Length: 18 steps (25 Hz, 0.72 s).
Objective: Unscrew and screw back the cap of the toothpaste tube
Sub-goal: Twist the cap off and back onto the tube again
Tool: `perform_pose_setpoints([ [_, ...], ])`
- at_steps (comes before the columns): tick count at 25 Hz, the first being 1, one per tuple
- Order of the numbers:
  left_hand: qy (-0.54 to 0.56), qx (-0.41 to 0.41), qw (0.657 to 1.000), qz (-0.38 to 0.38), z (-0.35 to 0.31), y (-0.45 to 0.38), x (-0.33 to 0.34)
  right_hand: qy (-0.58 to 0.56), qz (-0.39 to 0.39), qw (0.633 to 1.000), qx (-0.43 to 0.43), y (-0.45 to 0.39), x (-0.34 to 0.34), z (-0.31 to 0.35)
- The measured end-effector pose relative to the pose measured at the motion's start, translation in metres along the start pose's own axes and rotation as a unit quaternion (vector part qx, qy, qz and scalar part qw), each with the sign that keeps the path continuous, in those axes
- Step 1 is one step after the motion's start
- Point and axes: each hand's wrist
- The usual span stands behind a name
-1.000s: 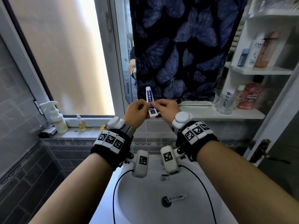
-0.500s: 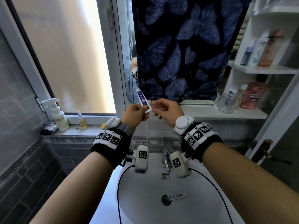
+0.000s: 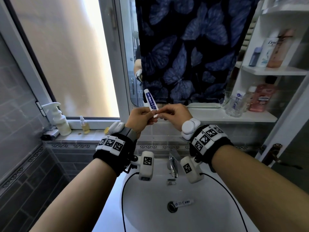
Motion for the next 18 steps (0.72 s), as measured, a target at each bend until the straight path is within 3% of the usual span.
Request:
perform_pose_setpoints([
  [5,0.049,0.007,0.998,0.027,-0.006,0.005,-0.006,0.017,-0.012,0.999,0.026,-0.009,0.003,0.011],
  [10,0.025,0.033,0.998,0.055,-0.003,0.010,-0.003,0.037,-0.010,0.998,0.054,-0.010,-0.003,0.014],
  [14,-0.020,0.069,0.997,0.016,-0.004,0.007,-0.009,-0.004,-0.041,0.999,0.022,-0.015,0.001,0.023],
  [18,0.030,0.036,0.999,0.000,-0.005,0.003,-0.006,-0.007,-0.040,0.999,0.021,-0.013,0.003,0.024],
])
Point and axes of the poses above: each hand's wrist, its own y-axis away from the middle knuckle, its own x-axis out of the palm, z = x × y, and after that the axes turned 12 degrees about z, right-handed
